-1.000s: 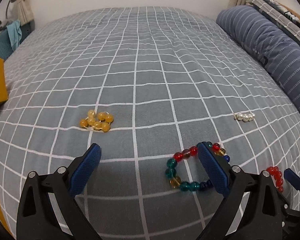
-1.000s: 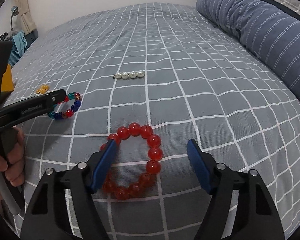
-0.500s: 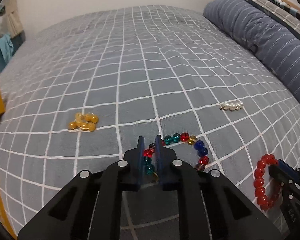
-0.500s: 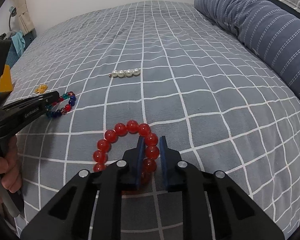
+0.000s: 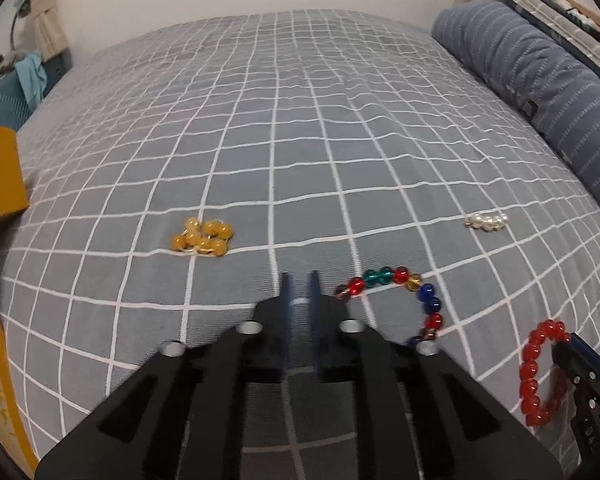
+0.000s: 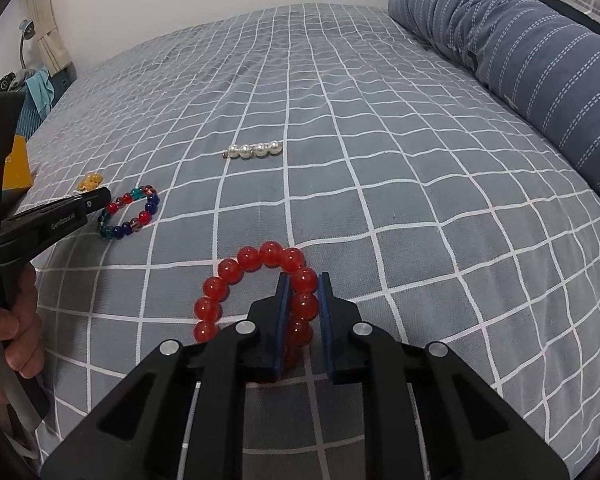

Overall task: Organize jewelry
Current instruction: 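Grasp the multicolour bead bracelet with the left tool while the right grasps the red bead bracelet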

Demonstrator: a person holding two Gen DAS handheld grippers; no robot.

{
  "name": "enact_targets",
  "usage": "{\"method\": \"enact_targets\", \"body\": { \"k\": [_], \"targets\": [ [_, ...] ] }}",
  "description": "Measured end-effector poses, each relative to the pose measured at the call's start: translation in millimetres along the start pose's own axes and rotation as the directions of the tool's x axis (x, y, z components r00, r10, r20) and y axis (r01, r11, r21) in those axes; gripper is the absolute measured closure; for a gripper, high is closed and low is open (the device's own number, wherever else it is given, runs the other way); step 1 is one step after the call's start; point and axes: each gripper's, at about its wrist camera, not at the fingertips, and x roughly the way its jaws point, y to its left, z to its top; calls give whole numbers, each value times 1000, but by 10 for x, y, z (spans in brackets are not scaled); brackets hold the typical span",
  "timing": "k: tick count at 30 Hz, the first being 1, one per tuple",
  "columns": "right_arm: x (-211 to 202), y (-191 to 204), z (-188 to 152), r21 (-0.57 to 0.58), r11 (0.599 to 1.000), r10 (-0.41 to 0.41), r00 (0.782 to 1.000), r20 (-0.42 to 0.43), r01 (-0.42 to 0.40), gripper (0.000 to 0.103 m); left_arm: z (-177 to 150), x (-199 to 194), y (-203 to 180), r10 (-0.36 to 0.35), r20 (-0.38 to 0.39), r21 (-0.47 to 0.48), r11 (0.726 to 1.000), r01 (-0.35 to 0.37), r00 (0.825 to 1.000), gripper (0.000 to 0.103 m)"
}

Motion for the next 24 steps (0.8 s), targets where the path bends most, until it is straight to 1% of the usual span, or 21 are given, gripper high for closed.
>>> {"method": "enact_targets", "body": {
  "k": [1, 2, 3, 4, 5, 10, 13, 14, 18, 21, 24],
  "targets": [
    [5, 1, -8, 0, 1000, -1, 1000, 0, 1, 90, -13, 7, 13, 1, 7, -8, 1000, -1, 1000, 71],
    [8, 2, -17, 0, 1000, -1, 1000, 1, 1, 90, -22, 6, 22, -1, 16, -15, 1000, 1, 1000, 63],
    [10, 5, -23, 0, 1000, -1, 1000, 2, 1, 90, -30, 9, 27, -3, 24, -18, 1000, 4, 1000, 60],
    [13, 3, -26, 0, 1000, 0, 1000, 3, 0, 90, -33, 18, 24, -1, 24, -19, 1000, 1, 1000, 53],
    [21, 3, -28, 1, 1000, 1, 1000, 1, -1, 90, -36, 39, 22, 6, 24, -19, 1000, -5, 1000, 49],
    [22, 20, -39, 0, 1000, -2, 1000, 0, 2, 90, -22, 84, 25, -6, 30, -34, 999, 7, 1000, 47],
    [31, 29, -39, -1, 1000, -9, 1000, 1, 9, 90, -36, 112, -10, 5, 27, -10, 1000, -4, 1000, 46],
    [32, 33, -42, -2, 1000, -12, 1000, 3, 12, 90, -37, 99, -3, -1, 34, -12, 1000, 1, 999, 46],
    [56, 26, -50, -5, 1000, -13, 1000, 10, 13, 90, -71, 33, 131, -84, 77, -67, 994, 89, 993, 42],
    [80, 26, -62, -7, 1000, -14, 1000, 14, 15, 89, -82, 8, 145, -99, 96, -75, 992, 106, 990, 41],
    [88, 33, -66, -10, 1000, -21, 1000, 20, 21, 89, -85, 9, 86, -101, 101, -44, 993, 106, 990, 39]
  ]
}}
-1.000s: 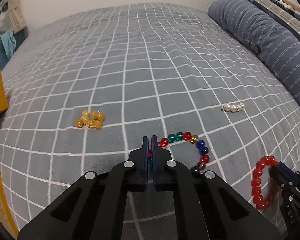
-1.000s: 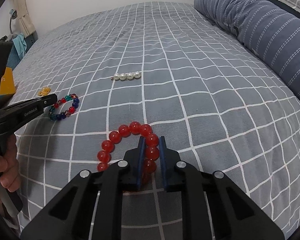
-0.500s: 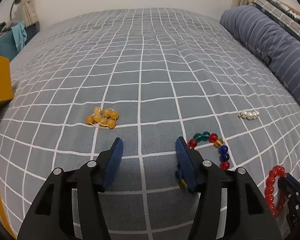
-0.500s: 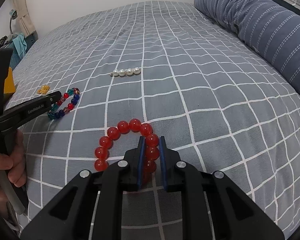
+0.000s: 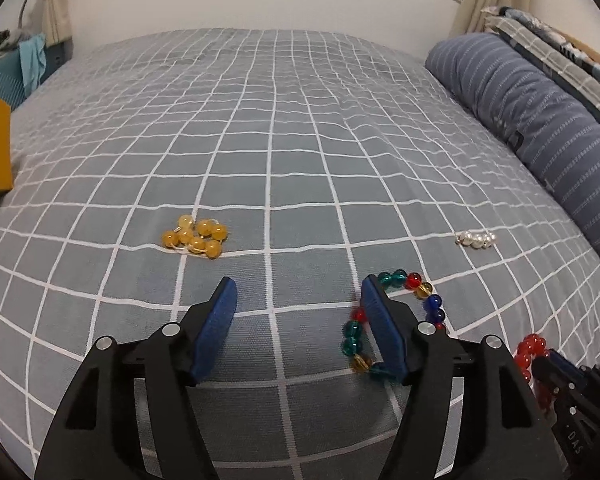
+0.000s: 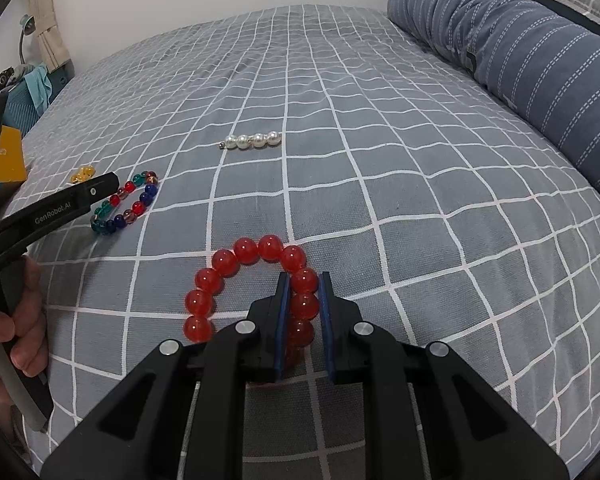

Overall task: Organize jewelry
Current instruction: 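Grasp the multicolour bead bracelet with the left tool while the right grasps the red bead bracelet, then carry the multicolour and red bead bracelets over the white box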

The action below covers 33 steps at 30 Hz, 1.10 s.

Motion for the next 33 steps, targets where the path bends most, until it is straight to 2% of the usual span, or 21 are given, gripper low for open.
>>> {"method": "enact_targets", "body": {
  "k": [3, 7, 10, 12, 14, 17, 19, 25, 33],
  "targets": [
    [0, -5, -15, 1, 1000, 2, 1000, 7, -2, 89, -7, 16, -66, 14, -5, 31, 999, -14, 1000, 38],
    [4, -14, -25, 3, 1000, 5, 1000, 12, -5, 88, -22, -5, -126, -3, 3, 63, 998, 3, 1000, 35],
    [1, -12, -31, 4, 1000, 4, 1000, 14, -4, 88, -44, 49, -178, 26, -20, 89, 996, -24, 999, 36],
    [1, -13, -32, 5, 1000, 5, 1000, 14, -5, 88, -52, 65, -217, 59, -22, 109, 992, -56, 998, 46],
    [0, -12, -35, 7, 1000, 8, 1000, 14, -8, 88, -60, 67, -235, 85, -22, 118, 990, -82, 996, 67],
    [-7, -14, -29, 12, 1000, 12, 1000, 15, -12, 89, -56, 63, -214, 105, -19, 114, 988, -102, 994, 86],
    [-18, -24, -26, 21, 1000, 18, 1000, 14, -18, 90, -36, 45, -194, 124, -24, 112, 986, -120, 992, 93],
    [-86, -46, 1, 33, 999, 27, 1000, 12, -27, 90, -56, -149, -194, 131, -61, 122, 985, -122, 990, 94],
    [-260, -3, 39, 36, 998, 45, 998, 38, -47, 90, -109, -557, -133, 87, -79, 96, 992, -79, 993, 94]
  ]
}}
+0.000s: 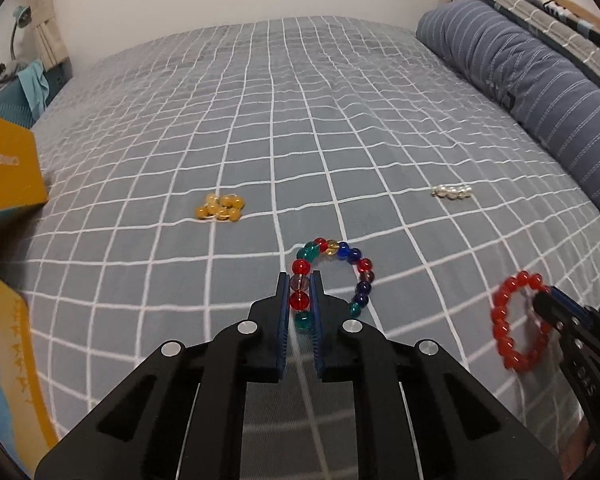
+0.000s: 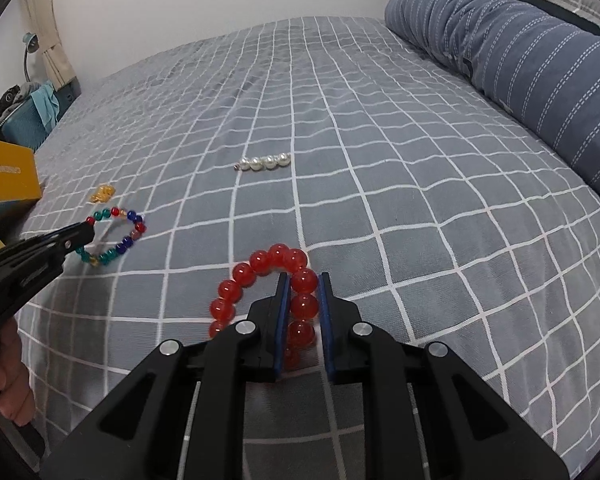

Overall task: Organize jewelry
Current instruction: 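Carry the multicolour and red bead bracelets over the white box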

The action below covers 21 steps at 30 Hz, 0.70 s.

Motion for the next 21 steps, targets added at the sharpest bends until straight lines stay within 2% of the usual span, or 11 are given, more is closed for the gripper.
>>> {"method": "enact_targets", "body": {
  "k": [8, 21],
  "targets": [
    [-226, 128, 56, -14, 1000, 24, 999, 32, -24, 90, -53, -328, 121, -51, -1, -21, 999, 51, 999, 94],
    [-595, 383, 26, -58, 997, 52, 996, 68, -48, 90, -182, -766, 268, -56, 24, -18, 998, 57, 998, 94]
  ]
}}
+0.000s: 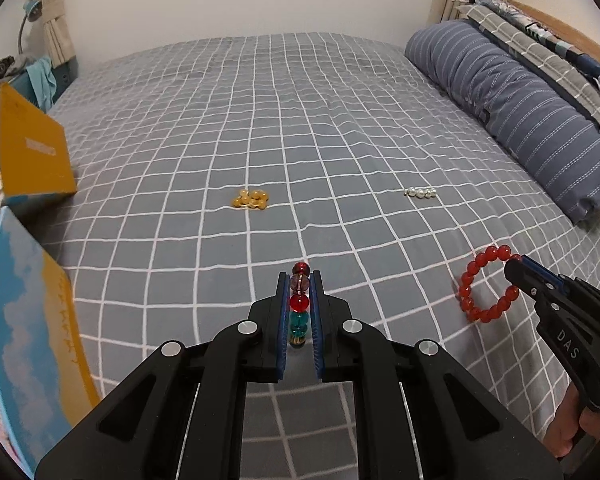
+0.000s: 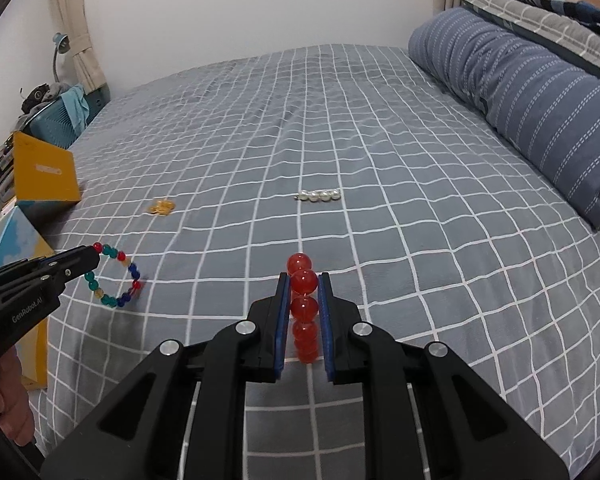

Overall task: Organize jewelry
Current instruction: 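Carry the multicolour and red bead bracelets over the white box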

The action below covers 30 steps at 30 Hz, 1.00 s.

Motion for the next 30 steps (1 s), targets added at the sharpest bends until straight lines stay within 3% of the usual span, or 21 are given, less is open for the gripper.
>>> {"method": "enact_targets", "body": {
  "k": [17, 30],
  "targets": [
    [-367, 312, -12, -43, 998, 51, 998, 38, -50, 90, -156, -500, 289, 29, 15, -19, 999, -29, 999, 94],
    [-600, 812, 125, -108, 987, 124, 991, 57, -118, 90, -177, -902, 692, 69, 37, -76, 995, -66, 997, 94]
  ]
}}
